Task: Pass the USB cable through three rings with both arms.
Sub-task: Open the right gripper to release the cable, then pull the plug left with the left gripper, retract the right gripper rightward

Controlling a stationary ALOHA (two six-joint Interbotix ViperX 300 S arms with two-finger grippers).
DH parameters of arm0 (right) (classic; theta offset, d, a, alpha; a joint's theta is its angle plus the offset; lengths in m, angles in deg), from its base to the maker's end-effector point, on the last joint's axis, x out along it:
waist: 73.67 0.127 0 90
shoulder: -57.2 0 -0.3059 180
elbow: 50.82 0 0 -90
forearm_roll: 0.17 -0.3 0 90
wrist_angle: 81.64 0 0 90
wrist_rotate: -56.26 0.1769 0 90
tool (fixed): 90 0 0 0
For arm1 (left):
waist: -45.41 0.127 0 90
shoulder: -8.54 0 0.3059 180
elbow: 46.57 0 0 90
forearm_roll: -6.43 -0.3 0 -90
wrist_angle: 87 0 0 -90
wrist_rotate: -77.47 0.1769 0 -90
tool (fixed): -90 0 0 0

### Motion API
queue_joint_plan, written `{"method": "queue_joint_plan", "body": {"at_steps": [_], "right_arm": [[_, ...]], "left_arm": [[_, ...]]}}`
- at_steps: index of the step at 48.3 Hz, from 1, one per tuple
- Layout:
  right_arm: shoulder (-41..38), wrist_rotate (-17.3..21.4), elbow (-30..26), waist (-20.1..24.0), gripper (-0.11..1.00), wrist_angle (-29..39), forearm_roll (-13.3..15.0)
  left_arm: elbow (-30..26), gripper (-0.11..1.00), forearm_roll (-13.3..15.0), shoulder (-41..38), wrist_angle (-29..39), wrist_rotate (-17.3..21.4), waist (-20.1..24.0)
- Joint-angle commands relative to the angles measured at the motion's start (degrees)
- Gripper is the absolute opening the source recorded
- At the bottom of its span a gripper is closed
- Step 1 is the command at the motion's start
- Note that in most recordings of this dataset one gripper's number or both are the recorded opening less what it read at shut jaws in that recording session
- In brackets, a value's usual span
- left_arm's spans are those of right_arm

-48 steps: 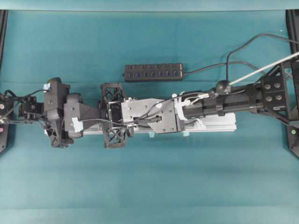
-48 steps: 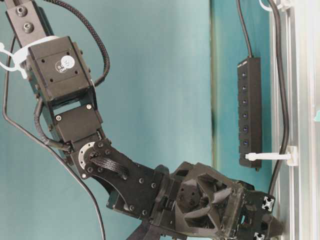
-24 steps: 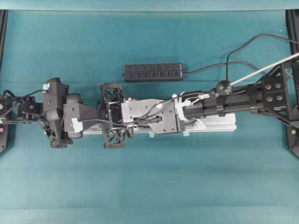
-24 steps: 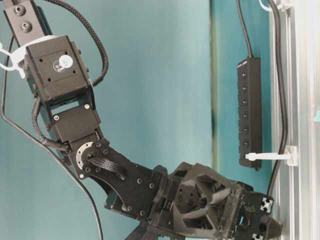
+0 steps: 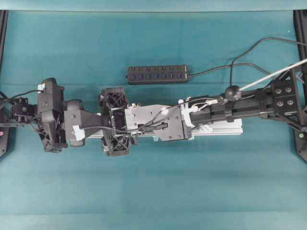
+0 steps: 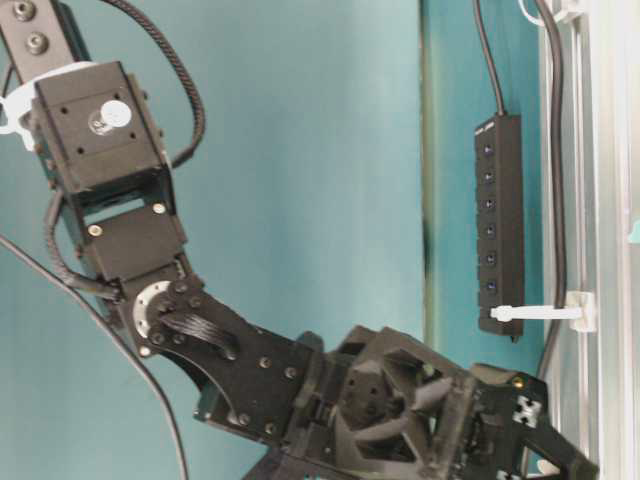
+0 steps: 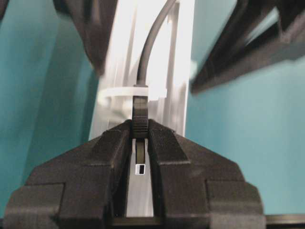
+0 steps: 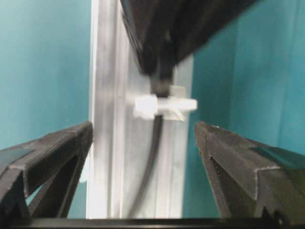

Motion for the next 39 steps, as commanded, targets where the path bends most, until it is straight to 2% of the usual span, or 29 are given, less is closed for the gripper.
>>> {"method": "queue_joint_plan", "body": {"at_steps": [1,16,31,39], "right_arm": [[2.5,-0.3,-0.6,0.1,0.77,0.7,0.7],[6.4,-0.4,0.9,-0.6,0.77,5.5,1.4],[13.4,0.3,7.8,-0.7,0.77,7.9,1.4],[16.5,2.3,11.9,-0.8,0.77,7.4,1.4]], "left_arm": [[-0.2,0.14,0.0,1.8,1.3,0.0,-0.4],[1.1,0.14,-0.1,9.1,8.2,-0.2,-1.8],[2.7,0.14,0.0,18.8,16.4,-0.3,-1.8],[2.9,0.14,0.0,22.9,19.7,-0.3,-1.8]]}}
